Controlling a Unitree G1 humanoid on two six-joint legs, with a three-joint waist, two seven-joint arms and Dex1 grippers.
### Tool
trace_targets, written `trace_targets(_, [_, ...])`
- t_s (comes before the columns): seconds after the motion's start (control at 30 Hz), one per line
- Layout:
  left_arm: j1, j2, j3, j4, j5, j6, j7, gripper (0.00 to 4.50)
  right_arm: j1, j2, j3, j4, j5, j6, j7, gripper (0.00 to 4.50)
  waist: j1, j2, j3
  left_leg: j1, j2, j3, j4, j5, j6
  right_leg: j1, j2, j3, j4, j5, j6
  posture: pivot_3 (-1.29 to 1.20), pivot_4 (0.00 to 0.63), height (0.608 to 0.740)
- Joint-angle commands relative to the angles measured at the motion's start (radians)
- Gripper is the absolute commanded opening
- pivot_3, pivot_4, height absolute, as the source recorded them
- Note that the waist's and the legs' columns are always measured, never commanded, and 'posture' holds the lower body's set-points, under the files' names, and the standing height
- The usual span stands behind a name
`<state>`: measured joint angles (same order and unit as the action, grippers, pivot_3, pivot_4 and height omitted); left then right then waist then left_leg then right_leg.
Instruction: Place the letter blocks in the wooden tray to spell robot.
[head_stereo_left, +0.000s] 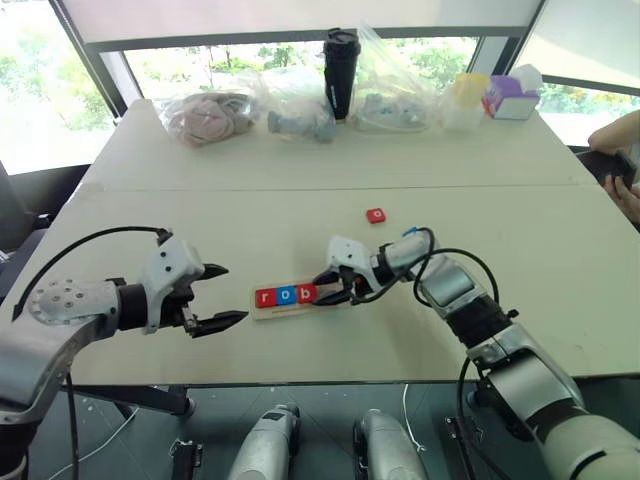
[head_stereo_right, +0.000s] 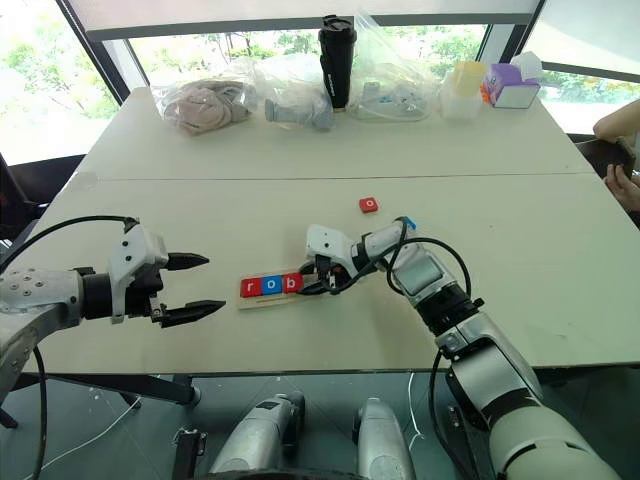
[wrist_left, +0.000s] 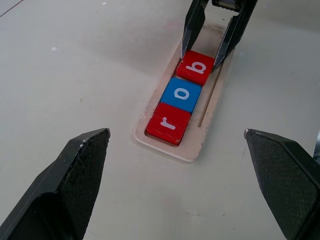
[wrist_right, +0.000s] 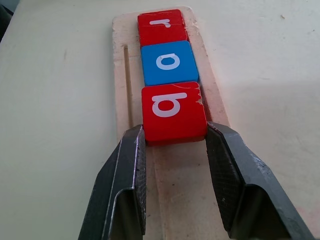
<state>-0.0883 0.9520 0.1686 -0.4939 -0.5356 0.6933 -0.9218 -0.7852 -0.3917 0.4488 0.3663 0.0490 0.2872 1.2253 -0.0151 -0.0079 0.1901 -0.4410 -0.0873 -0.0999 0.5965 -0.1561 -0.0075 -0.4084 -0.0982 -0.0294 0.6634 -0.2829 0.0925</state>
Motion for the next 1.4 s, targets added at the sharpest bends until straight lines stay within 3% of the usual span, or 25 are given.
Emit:
trace_targets(0.03, [-0.017,-0.006,-0.005,-0.018,-0.005,-0.005,0.005,4.50,-0.023,0.016,-0.015,0.005,-0.007,-0.019,-0.003,1.14,0.000,0.000,0.000,0.000,0.000,0.000,0.000,0.000,0.000,0.000,0.000,0.000,0.000,0.000,0.000,0.00,0.150,0.740])
trace_targets(0.57, [-0.029,-0.020,-0.023,-0.007,0.007,-0.016,0.017,4.50,-0.014,0.024,-0.016,-0.003,-0.015,-0.033,0.015,1.14,0.000,0.000,0.000,0.000,0.000,0.000,0.000,0.000,0.000,0.000,0.000,0.000,0.000,0.000,0.000,0.00,0.150,0.740])
trace_targets(0.77, [-0.038,-0.023,-0.031,0.000,0.011,-0.021,0.018,4.50,-0.019,0.030,-0.027,-0.002,-0.021,-0.050,-0.006,4.19,0.000,0.000,0.000,0.000,0.000,0.000,0.000,0.000,0.000,0.000,0.000,0.000,0.000,0.000,0.000,0.00,0.150,0.740])
trace_targets(0.8, [-0.039,-0.023,-0.032,0.001,0.012,-0.022,0.018,4.50,-0.020,0.031,-0.029,-0.001,-0.021,-0.052,-0.008,4.45,0.000,0.000,0.000,0.000,0.000,0.000,0.000,0.000,0.000,0.000,0.000,0.000,0.000,0.000,0.000,0.00,0.150,0.740])
trace_targets(0.93, [-0.041,-0.023,-0.033,0.004,0.014,-0.025,0.018,4.50,-0.038,0.030,-0.058,0.002,-0.012,-0.062,-0.036,4.45,0.000,0.000,0.000,0.000,0.000,0.000,0.000,0.000,0.000,0.000,0.000,0.000,0.000,0.000,0.000,0.00,0.150,0.740])
trace_targets(1.1, [-0.043,-0.024,-0.029,0.001,0.011,-0.024,0.017,4.50,-0.083,0.032,-0.196,-0.016,0.074,0.005,-0.095,4.45,0.001,0.000,0.000,0.000,0.000,0.000,0.000,0.000,0.000,0.000,0.000,0.000,0.000,0.000,0.000,0.00,0.150,0.740])
trace_targets(1.23, [-0.090,-0.069,0.012,-0.011,-0.059,0.005,0.041,4.50,-0.138,0.018,-0.421,0.007,0.149,0.126,-0.329,4.45,0.007,0.000,0.000,0.000,0.000,0.000,0.000,0.000,0.000,0.000,0.000,0.000,0.000,0.000,0.000,0.00,0.150,0.740])
trace_targets(1.4, [-0.189,-0.147,0.048,0.027,-0.121,0.017,0.101,4.50,-0.150,0.035,-0.545,-0.021,0.151,0.378,-0.607,4.45,0.004,-0.001,0.000,0.000,0.000,0.000,0.000,0.000,0.000,0.000,-0.001,0.000,0.000,0.000,0.000,0.00,0.150,0.740])
